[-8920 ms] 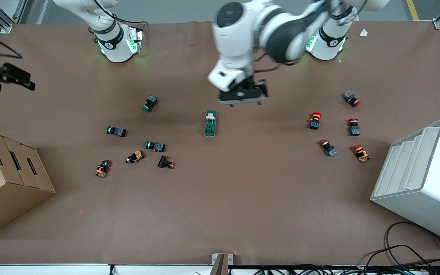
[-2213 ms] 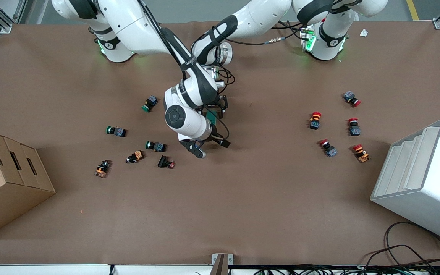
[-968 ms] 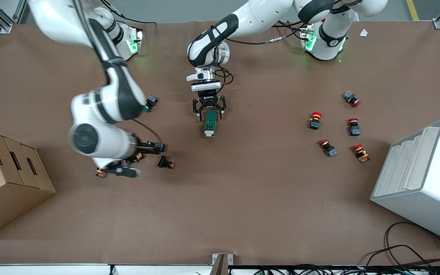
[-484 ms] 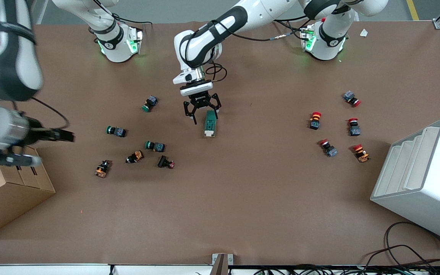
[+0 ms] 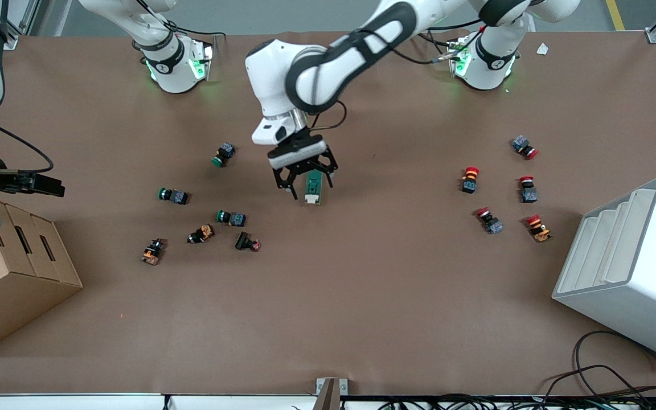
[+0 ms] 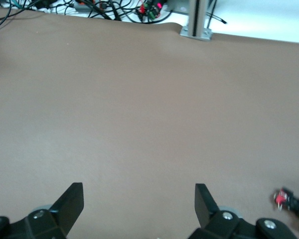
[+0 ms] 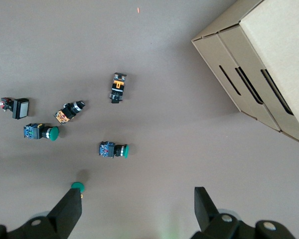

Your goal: Close load switch with both arms

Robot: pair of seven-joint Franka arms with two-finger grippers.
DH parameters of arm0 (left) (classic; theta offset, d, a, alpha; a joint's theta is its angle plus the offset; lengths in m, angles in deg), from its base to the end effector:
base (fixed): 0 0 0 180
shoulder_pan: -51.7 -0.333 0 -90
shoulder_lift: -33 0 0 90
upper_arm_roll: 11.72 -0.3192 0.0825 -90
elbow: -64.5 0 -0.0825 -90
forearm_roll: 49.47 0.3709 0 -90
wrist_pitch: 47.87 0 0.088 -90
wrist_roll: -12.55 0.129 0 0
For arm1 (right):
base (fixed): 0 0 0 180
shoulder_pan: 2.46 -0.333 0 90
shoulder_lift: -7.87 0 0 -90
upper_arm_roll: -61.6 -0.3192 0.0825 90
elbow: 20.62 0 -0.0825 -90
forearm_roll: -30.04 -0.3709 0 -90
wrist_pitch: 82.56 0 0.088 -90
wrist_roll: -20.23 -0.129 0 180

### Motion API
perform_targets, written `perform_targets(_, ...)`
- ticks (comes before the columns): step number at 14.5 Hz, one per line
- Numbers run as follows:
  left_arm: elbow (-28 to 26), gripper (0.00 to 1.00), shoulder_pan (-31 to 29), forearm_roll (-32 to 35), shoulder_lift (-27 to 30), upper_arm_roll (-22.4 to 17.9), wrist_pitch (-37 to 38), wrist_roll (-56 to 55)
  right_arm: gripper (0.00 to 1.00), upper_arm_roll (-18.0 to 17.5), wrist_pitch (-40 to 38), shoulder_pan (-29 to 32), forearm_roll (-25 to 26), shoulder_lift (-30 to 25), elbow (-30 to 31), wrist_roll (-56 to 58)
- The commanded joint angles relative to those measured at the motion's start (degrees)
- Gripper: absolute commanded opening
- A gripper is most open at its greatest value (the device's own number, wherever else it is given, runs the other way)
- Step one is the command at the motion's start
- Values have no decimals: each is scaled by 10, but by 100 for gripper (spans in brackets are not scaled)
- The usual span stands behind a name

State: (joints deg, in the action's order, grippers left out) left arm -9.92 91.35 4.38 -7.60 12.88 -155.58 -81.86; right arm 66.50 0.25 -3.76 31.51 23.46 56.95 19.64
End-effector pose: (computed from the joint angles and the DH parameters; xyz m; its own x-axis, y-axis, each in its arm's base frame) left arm 0.4494 -0.5789 0.3477 0.7967 0.2096 0.5668 0.3059 -0.9488 -0.0790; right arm 0.6023 -0.0349 0.5381 0.9811 -0.0763 -0.1781 -0.0683 -0.9964 0.0504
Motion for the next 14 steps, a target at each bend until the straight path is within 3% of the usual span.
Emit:
perform_targets(1,-10,99,-71,-112,72,7,0,120,100,-13,-10,15,5,6,-8,8)
perform_targets(6,-12,100,-231,-271,161,5,5,364,100,-14,-51,22,2,8,-41,9)
perform_targets(12,-12,100,-451,-410,196,6,8,661,100,-13,-51,23,-20,9,-36,5)
perform_targets(14,-12,100,-504,-429,208,5,30,771,100,-15,-53,20,-20,5,-35,6)
